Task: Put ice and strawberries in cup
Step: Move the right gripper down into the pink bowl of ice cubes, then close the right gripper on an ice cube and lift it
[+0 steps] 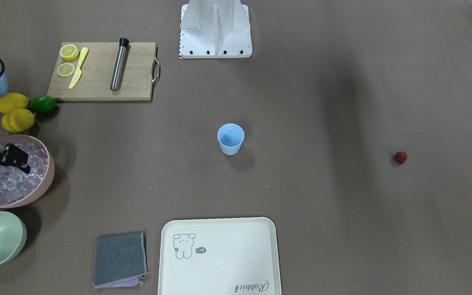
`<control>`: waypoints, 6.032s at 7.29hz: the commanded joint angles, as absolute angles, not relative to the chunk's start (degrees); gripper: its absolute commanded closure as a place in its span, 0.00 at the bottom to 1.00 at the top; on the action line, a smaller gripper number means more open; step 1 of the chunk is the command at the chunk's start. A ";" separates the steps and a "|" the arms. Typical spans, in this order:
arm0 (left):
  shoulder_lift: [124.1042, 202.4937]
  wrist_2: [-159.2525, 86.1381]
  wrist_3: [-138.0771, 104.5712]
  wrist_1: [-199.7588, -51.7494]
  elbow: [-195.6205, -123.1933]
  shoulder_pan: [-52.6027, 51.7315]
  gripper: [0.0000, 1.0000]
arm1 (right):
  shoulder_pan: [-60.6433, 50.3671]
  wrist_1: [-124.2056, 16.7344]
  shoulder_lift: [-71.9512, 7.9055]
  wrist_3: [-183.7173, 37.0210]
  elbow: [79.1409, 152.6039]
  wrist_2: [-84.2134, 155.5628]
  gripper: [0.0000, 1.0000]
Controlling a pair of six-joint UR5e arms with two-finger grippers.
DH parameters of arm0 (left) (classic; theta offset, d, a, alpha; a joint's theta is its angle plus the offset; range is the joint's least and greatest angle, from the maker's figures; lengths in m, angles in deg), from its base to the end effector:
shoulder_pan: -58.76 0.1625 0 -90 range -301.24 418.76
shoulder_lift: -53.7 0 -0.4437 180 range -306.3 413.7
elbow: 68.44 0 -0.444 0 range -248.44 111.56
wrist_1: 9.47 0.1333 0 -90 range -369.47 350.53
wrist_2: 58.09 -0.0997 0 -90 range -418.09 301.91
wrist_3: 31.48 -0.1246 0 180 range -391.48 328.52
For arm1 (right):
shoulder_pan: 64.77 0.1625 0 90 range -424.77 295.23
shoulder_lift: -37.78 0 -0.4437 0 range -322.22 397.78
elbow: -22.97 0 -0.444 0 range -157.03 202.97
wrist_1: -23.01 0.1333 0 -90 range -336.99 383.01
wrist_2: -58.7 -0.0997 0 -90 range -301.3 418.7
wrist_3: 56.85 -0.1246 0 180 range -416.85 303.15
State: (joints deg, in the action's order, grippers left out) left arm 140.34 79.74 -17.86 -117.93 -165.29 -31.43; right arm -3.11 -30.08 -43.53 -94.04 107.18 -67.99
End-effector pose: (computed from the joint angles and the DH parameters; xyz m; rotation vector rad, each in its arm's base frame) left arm -0.0427 -0.5408 0.6187 0.2614 0.8600 -0.0647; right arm -0.2572 -0.6009 0.5916 0.2311 -0.8775 -0.0786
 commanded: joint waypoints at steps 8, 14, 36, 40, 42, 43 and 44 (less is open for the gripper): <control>140.19 79.81 -17.77 -118.11 -164.76 -31.42 0.02 | -4.30 -30.51 -42.99 -94.55 108.31 -66.29 0.20; 140.19 79.81 -17.77 -118.11 -164.15 -31.33 0.02 | -4.21 -30.51 -43.07 -94.47 108.92 -66.37 0.19; 138.34 79.72 -18.04 -118.90 -164.41 -31.33 0.02 | -4.56 -32.62 -43.34 -94.55 110.94 -63.65 0.36; 138.26 79.72 -17.95 -119.25 -164.41 -31.33 0.02 | -5.62 -32.62 -43.34 -94.81 110.94 -63.30 0.36; 138.26 79.81 -17.86 -119.25 -164.50 -31.33 0.02 | -5.71 -32.62 -43.51 -94.73 110.94 -62.77 0.39; 138.26 79.98 -17.86 -119.25 -164.50 -31.33 0.02 | -5.62 -32.62 -43.69 -94.73 110.94 -62.77 0.39; 138.26 79.99 -17.86 -119.25 -164.41 -31.33 0.02 | -5.62 -32.62 -43.60 -94.73 110.94 -62.77 0.39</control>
